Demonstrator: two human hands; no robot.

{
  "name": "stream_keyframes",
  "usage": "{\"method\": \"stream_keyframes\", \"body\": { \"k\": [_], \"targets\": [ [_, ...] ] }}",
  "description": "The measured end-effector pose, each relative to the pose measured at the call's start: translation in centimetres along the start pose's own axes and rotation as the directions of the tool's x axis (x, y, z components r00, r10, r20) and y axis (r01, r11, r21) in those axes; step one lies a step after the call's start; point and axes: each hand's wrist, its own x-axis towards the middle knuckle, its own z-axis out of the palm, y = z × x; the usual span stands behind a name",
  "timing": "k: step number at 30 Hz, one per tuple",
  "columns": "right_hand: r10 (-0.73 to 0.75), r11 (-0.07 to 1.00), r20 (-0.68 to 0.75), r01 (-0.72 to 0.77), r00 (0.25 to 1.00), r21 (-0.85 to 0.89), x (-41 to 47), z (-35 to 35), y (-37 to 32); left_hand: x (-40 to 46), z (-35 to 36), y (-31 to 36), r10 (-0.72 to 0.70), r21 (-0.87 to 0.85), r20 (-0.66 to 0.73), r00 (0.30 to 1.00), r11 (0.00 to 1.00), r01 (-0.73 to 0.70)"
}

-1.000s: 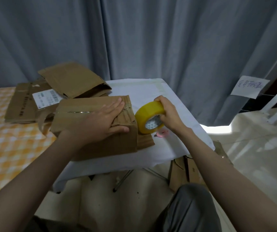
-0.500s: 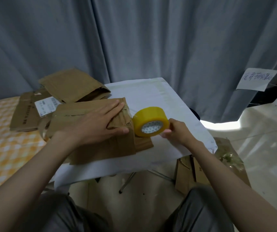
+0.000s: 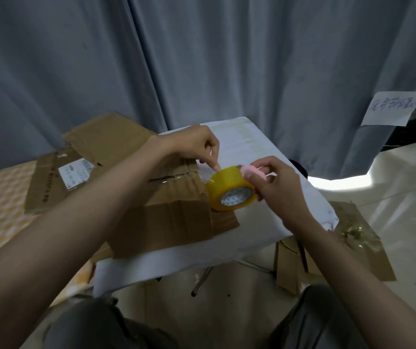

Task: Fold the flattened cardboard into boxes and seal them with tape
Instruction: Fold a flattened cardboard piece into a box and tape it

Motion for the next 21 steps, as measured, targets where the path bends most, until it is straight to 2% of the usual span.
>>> {"method": "stream_keyframes", "body": {
  "k": [3, 8, 15, 21],
  "targets": [
    [-0.004, 1.0, 0.027, 0.004, 1.0, 0.012, -0.5, 1.3, -0.6, 1.2, 1.1, -0.6, 0.028, -0.11, 0.103, 0.994, 0.994, -0.017],
    [-0.04, 0.999, 0.051, 0.041, 0.998, -0.029, -0.6, 2.9, -1.6, 1.8, 2.1, -1.4, 0.069, -0.248, 0.191, 0.979, 0.968, -0.02],
    [-0.035, 0.998, 0.041, 0.037, 0.999, -0.054, 0.4, 5.1, -2.5, 2.0, 2.5, -2.4, 0.056, -0.272, 0.184, 0.981, 0.962, -0.004],
    [0.026, 0.985, 0.076, -0.012, 0.997, -0.174, 1.0, 5.8, -2.6, 2.1, 2.3, -2.2, 0.078, -0.285, 0.234, 0.969, 0.958, -0.008]
  ]
}}
